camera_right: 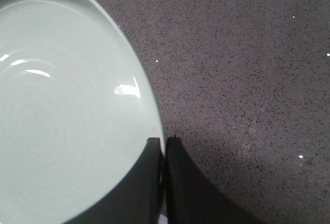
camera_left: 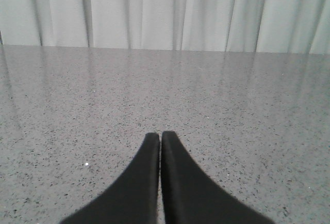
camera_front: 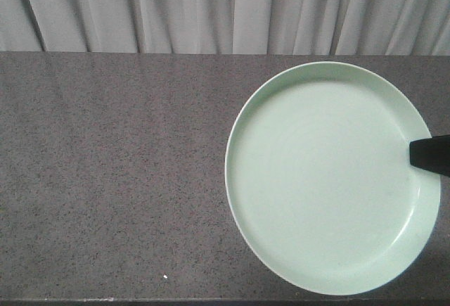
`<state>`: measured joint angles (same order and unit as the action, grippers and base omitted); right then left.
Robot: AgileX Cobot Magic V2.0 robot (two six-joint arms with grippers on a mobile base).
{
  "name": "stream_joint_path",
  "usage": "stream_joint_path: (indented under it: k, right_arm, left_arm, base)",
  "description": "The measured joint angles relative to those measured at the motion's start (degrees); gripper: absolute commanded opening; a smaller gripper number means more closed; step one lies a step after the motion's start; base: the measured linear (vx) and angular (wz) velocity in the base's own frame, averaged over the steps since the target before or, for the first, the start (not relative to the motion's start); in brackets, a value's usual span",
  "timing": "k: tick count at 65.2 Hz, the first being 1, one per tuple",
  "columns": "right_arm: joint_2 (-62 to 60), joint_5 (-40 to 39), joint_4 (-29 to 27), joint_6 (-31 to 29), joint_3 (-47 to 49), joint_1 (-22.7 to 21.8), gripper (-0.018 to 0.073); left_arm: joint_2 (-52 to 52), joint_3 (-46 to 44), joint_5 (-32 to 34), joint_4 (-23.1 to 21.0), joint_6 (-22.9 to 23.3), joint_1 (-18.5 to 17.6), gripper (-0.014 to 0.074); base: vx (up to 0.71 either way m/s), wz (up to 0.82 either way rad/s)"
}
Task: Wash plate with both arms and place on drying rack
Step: 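Pinch the plate rim with the right gripper and lift it up, then hold the plate in the right gripper while the base turns away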
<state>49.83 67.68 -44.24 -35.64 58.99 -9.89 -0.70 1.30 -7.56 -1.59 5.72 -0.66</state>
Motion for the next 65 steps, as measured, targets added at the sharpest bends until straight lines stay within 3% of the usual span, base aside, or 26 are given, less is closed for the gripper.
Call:
stream_joint_path:
  k: [32,65]
  right_arm:
    - [0.00,0.00,0.00,0.00,0.00,0.00,-0.0006]
    - [0.00,0.00,0.00,0.00,0.00,0.00,-0.0006]
  left_arm:
    - [0.00,0.00,0.00,0.00,0.00,0.00,-0.0006]
    - [0.00,0.00,0.00,0.00,0.00,0.00,-0.0006]
  base:
    - [-0.02,0.08]
    - [-0.08,0.35]
